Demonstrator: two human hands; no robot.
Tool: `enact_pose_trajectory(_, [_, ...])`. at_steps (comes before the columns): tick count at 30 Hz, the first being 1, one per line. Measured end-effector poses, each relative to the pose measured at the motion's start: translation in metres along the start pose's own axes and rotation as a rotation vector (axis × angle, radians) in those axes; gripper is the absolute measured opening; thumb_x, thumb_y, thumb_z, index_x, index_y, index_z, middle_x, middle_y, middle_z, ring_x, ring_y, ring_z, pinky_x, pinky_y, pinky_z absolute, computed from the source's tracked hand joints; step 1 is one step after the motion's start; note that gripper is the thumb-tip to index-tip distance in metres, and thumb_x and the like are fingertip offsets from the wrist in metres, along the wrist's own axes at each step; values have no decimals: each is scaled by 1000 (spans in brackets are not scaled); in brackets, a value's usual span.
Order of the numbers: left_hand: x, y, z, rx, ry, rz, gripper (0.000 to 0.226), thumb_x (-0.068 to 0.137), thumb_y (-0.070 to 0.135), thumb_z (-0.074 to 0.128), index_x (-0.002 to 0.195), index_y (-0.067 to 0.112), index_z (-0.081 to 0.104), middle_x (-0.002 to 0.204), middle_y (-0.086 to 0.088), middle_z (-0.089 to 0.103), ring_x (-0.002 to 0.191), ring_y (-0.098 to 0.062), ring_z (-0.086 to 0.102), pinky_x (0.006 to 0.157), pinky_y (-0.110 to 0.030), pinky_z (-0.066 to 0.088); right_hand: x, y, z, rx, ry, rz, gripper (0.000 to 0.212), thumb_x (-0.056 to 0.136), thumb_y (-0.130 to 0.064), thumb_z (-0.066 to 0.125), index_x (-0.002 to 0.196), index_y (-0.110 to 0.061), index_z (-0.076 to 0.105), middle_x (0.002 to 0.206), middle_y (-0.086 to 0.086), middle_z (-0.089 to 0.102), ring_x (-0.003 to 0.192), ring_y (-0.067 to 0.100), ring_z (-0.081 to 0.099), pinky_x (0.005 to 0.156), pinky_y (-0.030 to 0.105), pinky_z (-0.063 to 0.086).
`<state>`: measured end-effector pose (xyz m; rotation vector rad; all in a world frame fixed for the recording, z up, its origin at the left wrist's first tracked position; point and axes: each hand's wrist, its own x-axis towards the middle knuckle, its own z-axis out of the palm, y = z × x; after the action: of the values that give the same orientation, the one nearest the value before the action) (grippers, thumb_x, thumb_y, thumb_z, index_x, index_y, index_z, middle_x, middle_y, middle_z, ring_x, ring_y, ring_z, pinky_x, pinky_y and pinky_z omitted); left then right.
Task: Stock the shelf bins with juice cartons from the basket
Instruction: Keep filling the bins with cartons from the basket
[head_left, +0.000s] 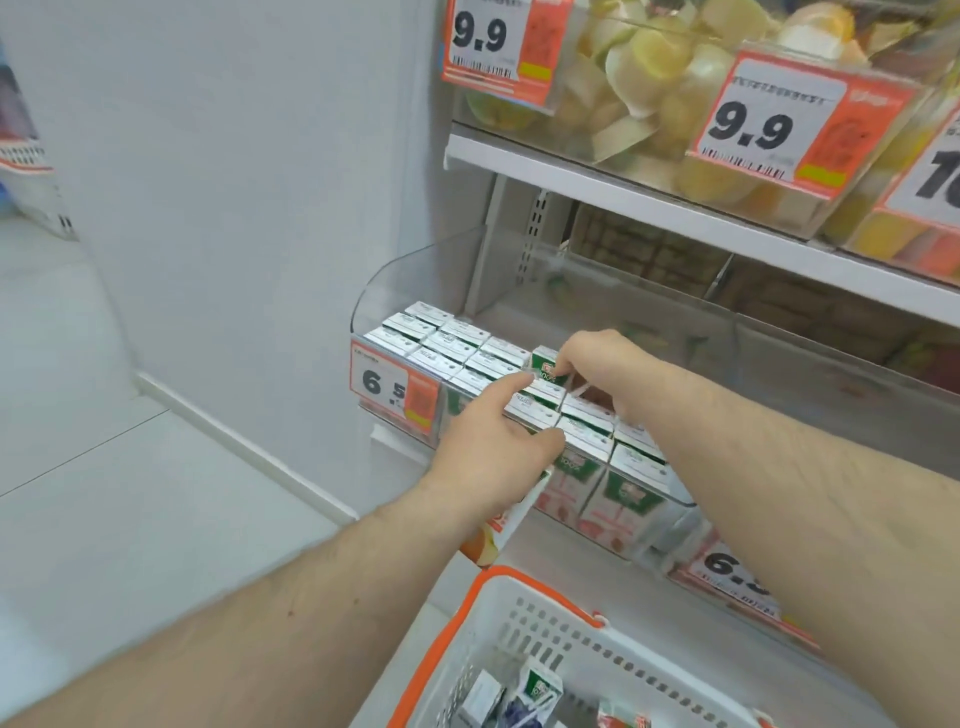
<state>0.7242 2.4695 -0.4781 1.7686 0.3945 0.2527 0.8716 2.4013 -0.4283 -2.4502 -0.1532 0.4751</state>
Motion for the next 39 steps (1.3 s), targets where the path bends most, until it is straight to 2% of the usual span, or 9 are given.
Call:
enact_pose_trajectory(7, [0,1,2,-22,14,-9,60,86,32,61,138,49,38,43,15,49,46,-6,48,53,-23,48,-8,-2,-1,-137,-50,-97,20,95,-11,48,76,-11,48,85,12,46,79,26,44,68,35,37])
enact_pose_trajectory(11, [-2,1,5,-35,48,30,49,93,35,54,139,47,40,71,10,63,64,-8,59,66,-26,52,-4,0,-1,-231,-64,-92,33,98,-32,49,117,-8,60,120,10,63,113,27,60,97,43,47])
enact_pose_trajectory(14, [-8,6,7,-155,112,76,38,102,39,34,139,40,44,119,20,57,108,-2,50,91,-24,36,-2,2,-3,-328,-74,-109,38,97,-45,49,107,-11,63,104,6,65,90,24,63,84,38,54])
enact_pose_trajectory(17, [-14,14,9,-312,158,91,39,102,46,23,130,43,50,99,15,65,99,-9,59,85,-30,43,-5,2,-7,-439,137,-294,34,94,-41,52,101,-13,70,98,2,68,87,23,62,77,33,54])
enact_pose_trajectory(22, [-29,20,17,-371,120,204,43,102,49,17,131,39,48,75,6,67,85,-16,62,92,-39,44,-73,20,-24,34,545,-610,21,90,-19,53,93,-28,73,89,-14,70,87,10,62,81,28,51])
enact_pose_trajectory(28, [-44,22,44,-461,-32,269,43,86,61,22,118,46,48,81,8,64,100,-31,55,108,-61,33,-177,94,-23,479,264,-616,17,71,-20,58,77,-30,69,74,-8,69,60,4,56,58,20,45])
enact_pose_trajectory(30, [-51,22,59,-414,-42,307,41,87,59,20,117,45,45,83,9,64,104,-26,58,107,-52,36,-194,120,-20,449,180,-544,20,68,-25,66,86,-32,67,86,-5,67,60,6,52,58,26,48])
enact_pose_trajectory(34, [-71,23,88,-277,-119,423,36,94,61,18,115,44,42,81,19,62,92,6,56,94,-19,35,-205,158,-20,130,268,-493,40,74,-38,78,109,-40,59,97,-18,56,76,-2,53,69,11,40])
enact_pose_trajectory(39, [-73,13,96,-243,-348,553,61,83,79,33,128,39,44,109,11,63,93,-10,62,84,-33,47,-212,183,-30,244,299,-469,32,81,-20,77,101,-41,64,88,-14,67,73,5,60,64,16,46])
